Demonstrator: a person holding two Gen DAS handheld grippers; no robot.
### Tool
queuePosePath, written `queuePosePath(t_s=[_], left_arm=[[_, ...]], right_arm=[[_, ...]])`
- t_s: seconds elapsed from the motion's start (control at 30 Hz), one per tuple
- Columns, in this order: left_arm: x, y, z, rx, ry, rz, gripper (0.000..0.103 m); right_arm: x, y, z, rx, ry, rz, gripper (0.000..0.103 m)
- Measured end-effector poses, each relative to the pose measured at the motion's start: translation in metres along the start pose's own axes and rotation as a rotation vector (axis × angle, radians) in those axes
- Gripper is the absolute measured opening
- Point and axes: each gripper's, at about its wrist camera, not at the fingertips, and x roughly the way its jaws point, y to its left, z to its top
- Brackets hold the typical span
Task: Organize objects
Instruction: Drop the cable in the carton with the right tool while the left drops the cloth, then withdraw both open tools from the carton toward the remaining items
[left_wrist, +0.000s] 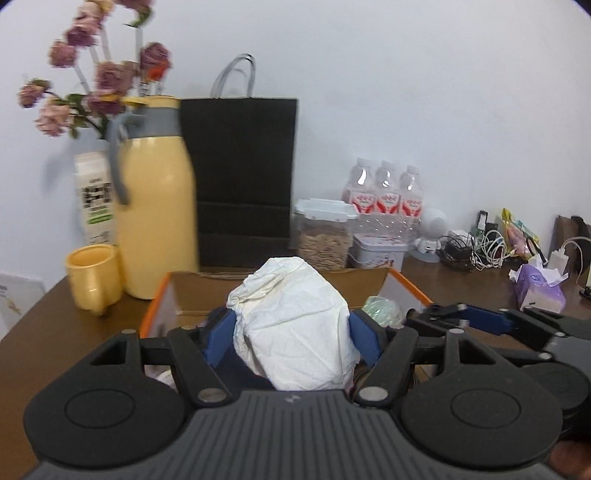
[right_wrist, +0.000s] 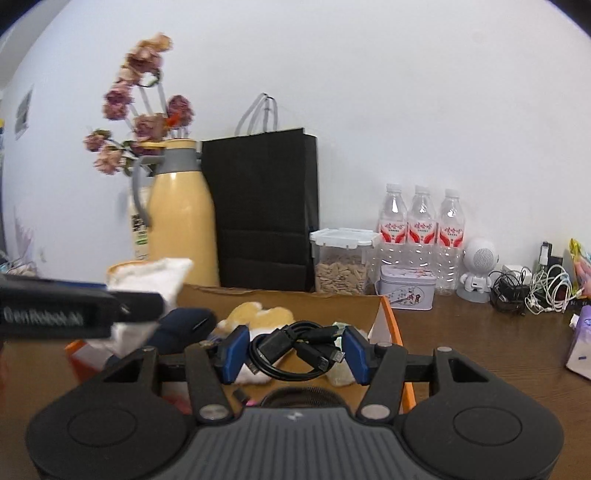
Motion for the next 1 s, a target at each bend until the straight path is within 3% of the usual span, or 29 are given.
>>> queuePosePath(t_s=[0.33,0.5,0.53,0.57,0.63,1.0], left_arm=[[0.051,-0.006,-0.014,0.013,0.050,0.020,0.069],[0.045,-0.008,-0.016,0.022,0.042,0.036,0.081],[0.042,-0.008,-0.016,0.026,0.035,0.043,0.088],[0.039,-0.007,-0.016,0.029,0.023,0.048,0.094],[0.032,-0.006,-0.014,0.032,0.000,0.059,0.103],[0.019,0.000,-0.008,0.003,-0.035,0.068,0.103]], right_arm=[[0.046,-0.010,-0.015,-0.007,0.061,-0.017,0.054],[0.045,-0.010,-0.019,-0.005,0.075,-0.012,0.055],[0.043,-0.010,-0.019,-0.008,0.074,-0.011,0.057],[0.041,-0.009,-0.019,-0.008,0.070,-0.008,0.068],[0.037,-0.008,-0.019,-0.013,0.055,-0.011,0.100],[0.030,-0.004,-0.016,-0.026,0.047,-0.011,0.103]])
